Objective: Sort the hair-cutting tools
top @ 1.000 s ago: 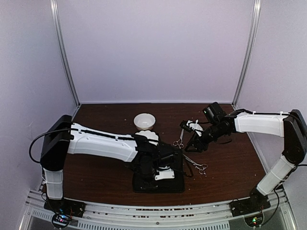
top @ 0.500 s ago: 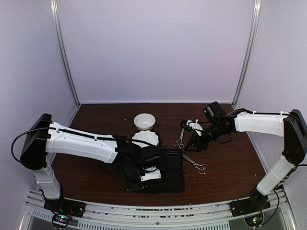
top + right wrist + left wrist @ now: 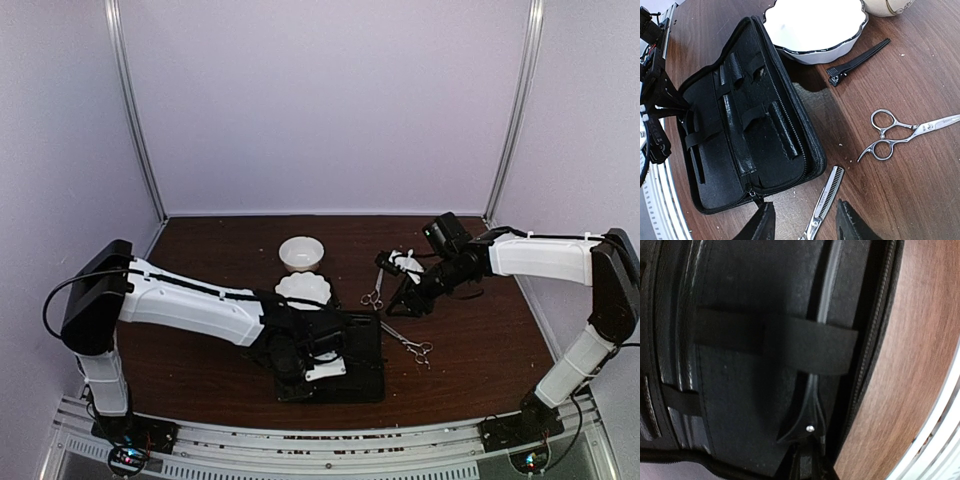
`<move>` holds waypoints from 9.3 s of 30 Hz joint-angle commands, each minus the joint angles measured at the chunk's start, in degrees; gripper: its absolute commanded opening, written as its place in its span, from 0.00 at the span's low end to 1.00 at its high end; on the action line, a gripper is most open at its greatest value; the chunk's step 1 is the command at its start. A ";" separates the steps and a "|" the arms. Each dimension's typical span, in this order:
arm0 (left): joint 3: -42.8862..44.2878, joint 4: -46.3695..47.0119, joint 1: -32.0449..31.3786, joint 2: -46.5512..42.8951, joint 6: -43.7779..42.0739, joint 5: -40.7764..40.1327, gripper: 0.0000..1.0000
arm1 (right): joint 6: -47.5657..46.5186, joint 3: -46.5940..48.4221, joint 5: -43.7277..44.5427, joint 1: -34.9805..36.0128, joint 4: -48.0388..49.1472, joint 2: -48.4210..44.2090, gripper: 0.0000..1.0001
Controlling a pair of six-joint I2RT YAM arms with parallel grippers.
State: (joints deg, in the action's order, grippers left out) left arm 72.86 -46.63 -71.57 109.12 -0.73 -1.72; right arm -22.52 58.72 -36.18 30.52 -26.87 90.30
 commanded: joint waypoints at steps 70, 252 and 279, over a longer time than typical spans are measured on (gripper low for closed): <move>-19.95 9.02 22.24 -24.04 31.82 -12.05 0.00 | -0.54 1.69 5.04 2.82 -8.74 -5.82 0.43; 49.00 8.09 -5.61 33.06 -25.21 1.26 0.00 | -3.97 -1.43 -1.24 -19.27 -22.76 -27.98 0.67; 8.69 30.34 -1.99 -3.95 -1.12 -31.12 0.45 | -7.43 -7.41 15.65 -0.11 -15.58 -22.36 0.56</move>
State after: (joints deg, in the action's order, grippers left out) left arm 89.95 -23.27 -76.34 111.28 -13.82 -22.63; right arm -27.94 52.73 -28.36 23.33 -44.91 66.00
